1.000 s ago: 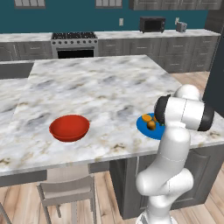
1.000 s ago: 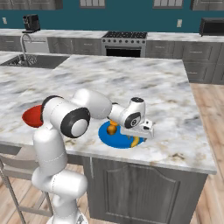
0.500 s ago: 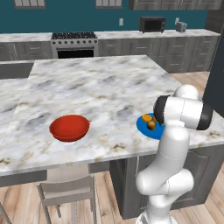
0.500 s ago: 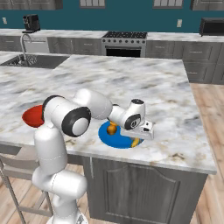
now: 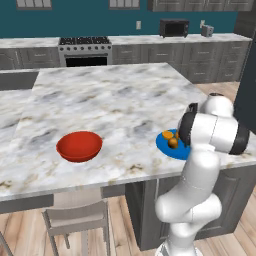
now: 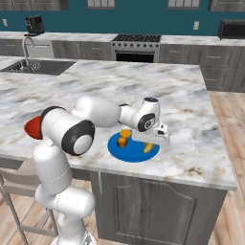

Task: Take the fruits from the plate on the dining counter and place two fruits in each bowl.

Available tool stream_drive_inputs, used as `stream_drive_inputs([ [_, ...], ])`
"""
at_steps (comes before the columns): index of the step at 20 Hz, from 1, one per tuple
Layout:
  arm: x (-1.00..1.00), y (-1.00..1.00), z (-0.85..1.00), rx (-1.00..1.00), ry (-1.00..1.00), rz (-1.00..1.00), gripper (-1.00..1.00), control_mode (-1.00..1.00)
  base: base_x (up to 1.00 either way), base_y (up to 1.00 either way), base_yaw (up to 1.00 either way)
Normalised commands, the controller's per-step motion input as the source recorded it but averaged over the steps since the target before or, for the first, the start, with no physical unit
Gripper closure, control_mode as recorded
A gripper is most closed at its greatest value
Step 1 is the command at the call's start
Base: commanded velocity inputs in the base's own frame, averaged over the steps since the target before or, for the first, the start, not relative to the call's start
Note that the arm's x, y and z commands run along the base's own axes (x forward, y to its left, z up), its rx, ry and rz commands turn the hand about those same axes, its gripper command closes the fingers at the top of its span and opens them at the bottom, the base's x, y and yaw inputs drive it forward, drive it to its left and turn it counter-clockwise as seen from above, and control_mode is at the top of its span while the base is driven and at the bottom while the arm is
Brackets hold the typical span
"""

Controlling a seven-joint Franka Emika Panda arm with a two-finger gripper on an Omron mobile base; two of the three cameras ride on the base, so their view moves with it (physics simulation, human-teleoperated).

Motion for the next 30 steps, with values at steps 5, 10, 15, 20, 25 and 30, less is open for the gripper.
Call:
stream_drive_inputs([
  [5, -0.52, 0.31, 0.87, -0.01, 0.03, -0.03, 1.0, -1.0, 0.0, 0.0, 0.0],
  [10, -0.4, 0.64, 0.5, -0.01, 0.02, 0.0, 1.0, -1.0, 0.0, 0.0, 0.0],
  [15, -0.04, 0.98, 0.32, -0.06, 0.07, 0.0, 1.0, -1.0, 0.0, 0.0, 0.0],
  [20, 0.26, 1.0, 0.01, -0.11, 0.11, 0.0, 1.0, -1.0, 0.0, 0.0, 0.0],
  [25, 0.46, 1.0, 0.0, -0.05, 0.21, 0.03, 1.0, -1.0, 0.0, 0.0, 0.0],
  [30, 0.59, 1.0, -0.01, 0.0, 0.23, 0.08, 1.0, -1.0, 0.0, 0.0, 0.0],
])
